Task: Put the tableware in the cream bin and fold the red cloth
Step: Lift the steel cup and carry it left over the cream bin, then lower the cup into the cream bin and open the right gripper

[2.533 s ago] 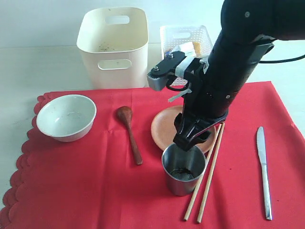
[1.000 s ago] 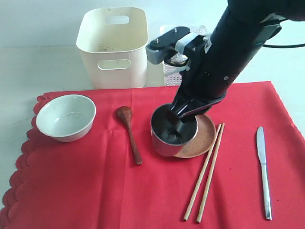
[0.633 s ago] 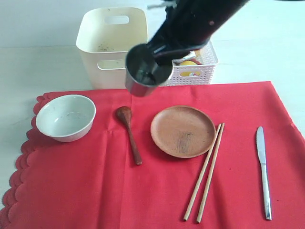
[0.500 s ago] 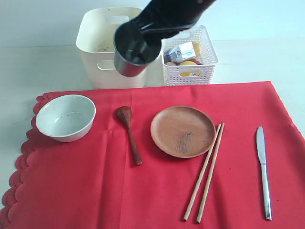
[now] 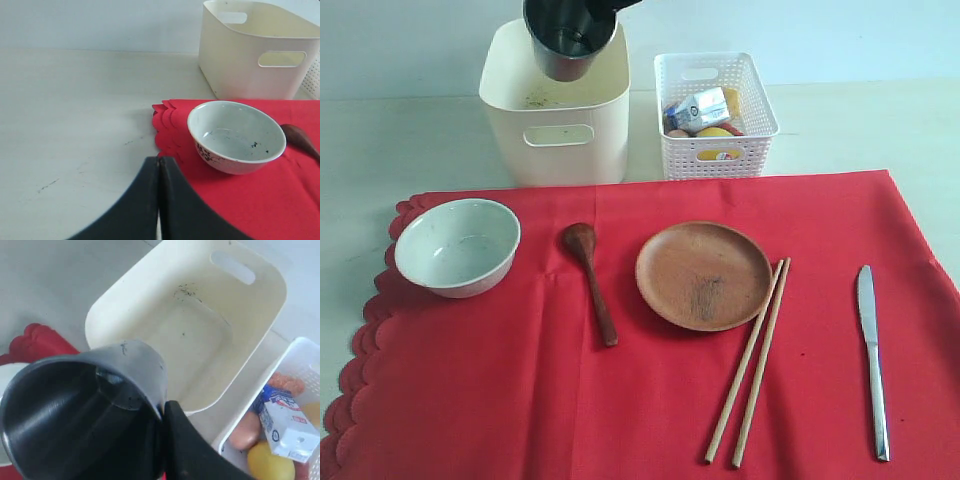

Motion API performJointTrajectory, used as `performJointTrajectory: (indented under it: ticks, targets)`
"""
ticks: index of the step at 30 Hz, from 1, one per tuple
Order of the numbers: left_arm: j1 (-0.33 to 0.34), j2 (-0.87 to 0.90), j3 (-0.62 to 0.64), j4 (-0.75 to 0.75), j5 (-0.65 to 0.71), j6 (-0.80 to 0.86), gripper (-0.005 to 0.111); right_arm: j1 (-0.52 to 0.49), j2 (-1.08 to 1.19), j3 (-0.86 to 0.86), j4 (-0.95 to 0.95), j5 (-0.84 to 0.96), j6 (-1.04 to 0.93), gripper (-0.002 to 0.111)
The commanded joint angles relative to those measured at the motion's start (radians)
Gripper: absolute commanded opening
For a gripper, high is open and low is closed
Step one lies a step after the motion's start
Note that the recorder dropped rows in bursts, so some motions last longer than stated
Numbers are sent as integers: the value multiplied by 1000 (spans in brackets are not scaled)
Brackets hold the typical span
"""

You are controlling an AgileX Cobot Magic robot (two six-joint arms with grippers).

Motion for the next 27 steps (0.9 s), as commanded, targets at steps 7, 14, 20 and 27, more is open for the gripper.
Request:
performJointTrajectory:
  ticks: [7,14,20,27]
  targets:
    - [2,-5,2,-6,-9,-5,0,-31,152,-184,-57,-18,93,0]
    - [2,-5,2,-6,-9,-5,0,-53,238,-243,-57,-56,134,0]
    - [2,-5,2,-6,-9,-5,0,-53,288,-241,-57,-110,154,0]
    - [2,-5,2,-6,-9,-5,0,-53,341,-241,-57,-144,184,0]
